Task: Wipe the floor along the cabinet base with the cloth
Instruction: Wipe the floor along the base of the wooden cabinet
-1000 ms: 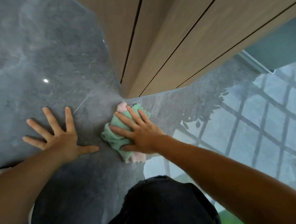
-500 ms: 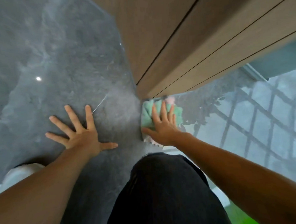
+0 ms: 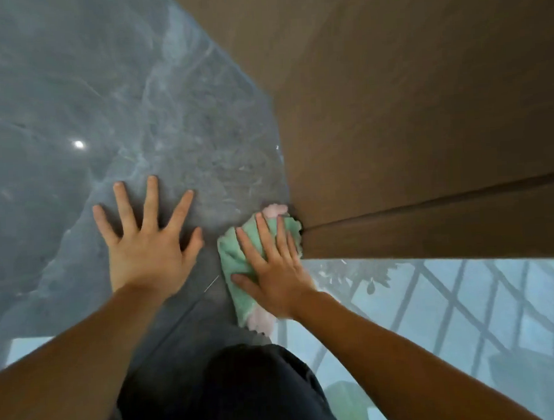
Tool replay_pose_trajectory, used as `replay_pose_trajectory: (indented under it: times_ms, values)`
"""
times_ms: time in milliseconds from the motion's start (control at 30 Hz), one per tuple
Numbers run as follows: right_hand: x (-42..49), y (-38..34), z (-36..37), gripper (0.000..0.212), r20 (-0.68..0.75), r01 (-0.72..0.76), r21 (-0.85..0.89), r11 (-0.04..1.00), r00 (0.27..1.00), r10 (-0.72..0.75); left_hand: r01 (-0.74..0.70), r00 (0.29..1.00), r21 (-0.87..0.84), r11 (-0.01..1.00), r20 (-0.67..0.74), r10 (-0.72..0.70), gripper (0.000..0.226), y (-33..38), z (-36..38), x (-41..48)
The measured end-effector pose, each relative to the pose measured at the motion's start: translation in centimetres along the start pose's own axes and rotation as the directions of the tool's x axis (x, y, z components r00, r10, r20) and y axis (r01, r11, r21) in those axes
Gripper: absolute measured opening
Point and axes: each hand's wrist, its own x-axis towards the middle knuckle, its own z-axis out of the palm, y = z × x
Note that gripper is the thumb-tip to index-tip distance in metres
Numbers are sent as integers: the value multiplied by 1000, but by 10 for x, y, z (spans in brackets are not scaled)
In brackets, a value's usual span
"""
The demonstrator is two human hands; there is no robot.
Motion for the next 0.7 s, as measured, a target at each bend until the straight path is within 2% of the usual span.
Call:
replay_pose_trajectory:
  times_ms: [133, 200, 267, 400, 533, 600, 700]
  values:
    - [143, 0, -57, 78, -145, -166, 64, 984, 974, 174, 15, 998, 12, 1000, -66, -14, 66, -3, 6, 5]
    - [205, 5, -86, 76, -142, -234, 136, 963, 957, 252, 17, 997, 21, 1000, -76, -15, 66, -3, 7, 5]
    - [230, 7, -93, 72, -149, -275, 182, 944, 941, 303, 26, 996, 15, 1000, -85, -24, 66, -1, 5, 5]
    - [140, -13, -49, 65, -309, -247, 95, 964, 914, 265, 26, 996, 4, 1000, -83, -26, 68, -1, 3, 7]
    - [14, -31, 11, 72, -216, -263, 115, 958, 935, 283, 23, 996, 2, 1000, -92, -22, 70, 1, 3, 8]
    - [8, -31, 16, 78, -162, -264, 114, 958, 946, 280, 27, 995, 2, 1000, -91, -27, 69, 0, 4, 8]
    - [74, -24, -9, 79, -182, -306, 95, 947, 930, 319, 14, 996, 17, 1000, -90, -12, 68, -3, 8, 8]
